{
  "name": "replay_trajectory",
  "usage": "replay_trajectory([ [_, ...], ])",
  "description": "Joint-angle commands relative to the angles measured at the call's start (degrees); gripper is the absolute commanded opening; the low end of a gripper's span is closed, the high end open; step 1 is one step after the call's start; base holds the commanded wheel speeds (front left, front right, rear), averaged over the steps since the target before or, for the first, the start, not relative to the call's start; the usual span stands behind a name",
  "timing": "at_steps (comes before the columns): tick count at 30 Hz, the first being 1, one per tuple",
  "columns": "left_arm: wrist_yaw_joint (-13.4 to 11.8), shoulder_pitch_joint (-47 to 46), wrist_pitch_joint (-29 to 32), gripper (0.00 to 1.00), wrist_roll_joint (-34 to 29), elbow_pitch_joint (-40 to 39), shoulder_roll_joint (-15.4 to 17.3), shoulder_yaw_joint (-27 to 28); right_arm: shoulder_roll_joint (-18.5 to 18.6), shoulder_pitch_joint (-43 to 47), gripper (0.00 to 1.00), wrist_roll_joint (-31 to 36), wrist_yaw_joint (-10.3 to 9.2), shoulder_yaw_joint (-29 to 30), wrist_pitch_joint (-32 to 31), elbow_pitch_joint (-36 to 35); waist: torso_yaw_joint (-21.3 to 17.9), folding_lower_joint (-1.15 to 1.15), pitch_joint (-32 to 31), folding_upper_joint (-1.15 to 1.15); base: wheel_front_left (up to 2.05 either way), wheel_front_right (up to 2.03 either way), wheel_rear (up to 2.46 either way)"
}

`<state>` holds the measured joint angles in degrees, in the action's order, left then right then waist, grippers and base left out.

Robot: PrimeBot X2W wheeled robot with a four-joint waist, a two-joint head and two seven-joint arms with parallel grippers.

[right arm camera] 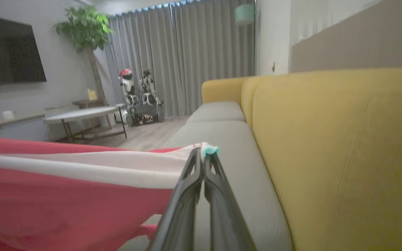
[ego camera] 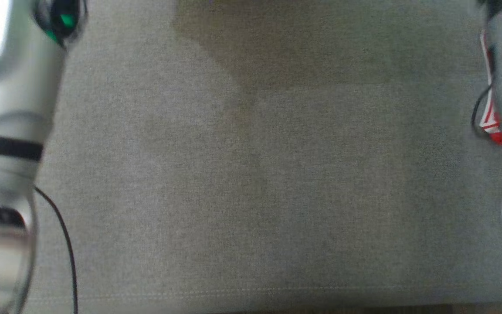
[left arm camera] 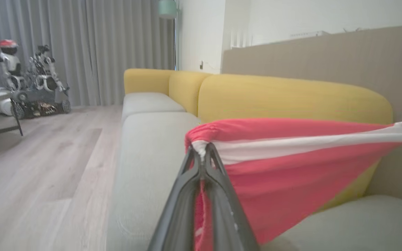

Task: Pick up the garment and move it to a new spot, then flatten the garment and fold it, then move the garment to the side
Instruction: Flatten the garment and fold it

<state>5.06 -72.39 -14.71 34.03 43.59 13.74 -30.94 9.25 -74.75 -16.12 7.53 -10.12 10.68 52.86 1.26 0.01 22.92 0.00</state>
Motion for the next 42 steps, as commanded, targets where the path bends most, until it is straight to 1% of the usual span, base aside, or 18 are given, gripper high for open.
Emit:
replay_trajectory([
  [1, 0.7, 1.0, -0.3, 0.00, -1.2, -0.8, 1.8, 1.3, -0.9, 1.5, 0.00, -0.7, -0.04, -1.3, 0.5, 0.5, 0.4, -0.01, 0.3, 0.00, 0.00, 0.00, 0.00],
  [4, 1.8, 7.2, -0.3, 0.00, -2.9, 0.2, 1.6, -0.2, -0.2, 5.4, 0.00, -0.9, -0.04, -4.9, 0.0, 4.8, 0.8, -0.01, -0.4, 0.00, 0.00, 0.00, 0.00],
  [7, 2.2, 13.1, -0.3, 0.00, -3.7, 0.4, 1.5, -1.1, 0.4, 9.3, 0.00, -2.7, -0.04, -8.1, -1.8, 8.0, 1.4, -0.01, -1.8, 0.00, 0.00, 0.00, 0.00],
  [10, 2.4, 18.6, -0.3, 0.00, -4.4, -0.1, 1.9, -2.9, 1.5, 13.7, 0.00, -5.2, -0.04, -12.4, -4.6, 9.2, 1.8, -0.01, -4.0, 0.00, 0.00, 0.00, 0.00],
  [13, 2.4, 23.9, -0.3, 0.00, -3.4, -0.2, 2.6, -6.3, 3.1, 18.4, 0.00, -8.9, -0.04, -16.9, -8.1, 8.7, 2.0, -0.01, -6.8, 0.00, 0.00, 0.00, 0.00],
  [18, 2.4, 30.2, -0.3, 0.00, -0.9, -0.5, 5.6, -14.4, 7.1, 26.3, 0.00, -16.1, -0.04, -24.9, -15.1, 4.1, 1.9, -0.01, -11.5, 0.00, 0.00, 0.00, 0.00],
  [22, 2.4, 33.5, -0.1, 0.00, 1.7, -1.5, 7.7, -18.5, 11.6, 31.9, 0.00, -22.9, -0.04, -30.7, -21.1, -2.0, 1.9, -0.01, -14.4, 0.00, 0.00, 0.00, 0.00],
  [26, 2.4, 35.9, 0.7, 0.00, 3.8, -2.4, 8.9, -21.3, 17.2, 35.9, 0.00, -28.5, -0.04, -35.1, -26.2, -7.8, 2.0, -0.01, -16.6, 0.00, 0.00, 0.00, 0.00],
  [27, 2.4, 35.9, 0.7, 0.00, 3.8, -2.4, 8.9, -21.3, 17.2, 35.9, 0.00, -28.5, -0.04, -35.1, -26.2, -7.8, 2.0, -0.01, -16.6, 0.00, 0.00, 0.00, 0.00],
  [33, 2.4, 39.6, 2.9, 0.00, 6.5, -6.3, 11.3, -26.1, 23.5, 39.8, 0.00, -33.8, -0.04, -38.8, -31.6, -13.6, 1.7, -0.01, -19.2, 0.00, 0.00, 0.00, 0.00],
  [39, 2.4, 43.5, 5.6, 0.00, 9.1, -13.0, 14.8, -29.8, 28.6, 43.3, 0.00, -38.7, -0.04, -40.9, -37.0, -18.1, 1.3, -0.01, -22.1, 0.00, 0.00, 0.00, 0.00],
  [42, 2.4, 45.8, 7.3, 0.00, 10.4, -17.7, 16.8, -31.4, 30.8, 45.1, 0.00, -41.2, -0.04, -41.5, -40.4, -20.1, 1.1, -0.01, -23.8, 0.00, 0.00, 0.00, 0.00],
])
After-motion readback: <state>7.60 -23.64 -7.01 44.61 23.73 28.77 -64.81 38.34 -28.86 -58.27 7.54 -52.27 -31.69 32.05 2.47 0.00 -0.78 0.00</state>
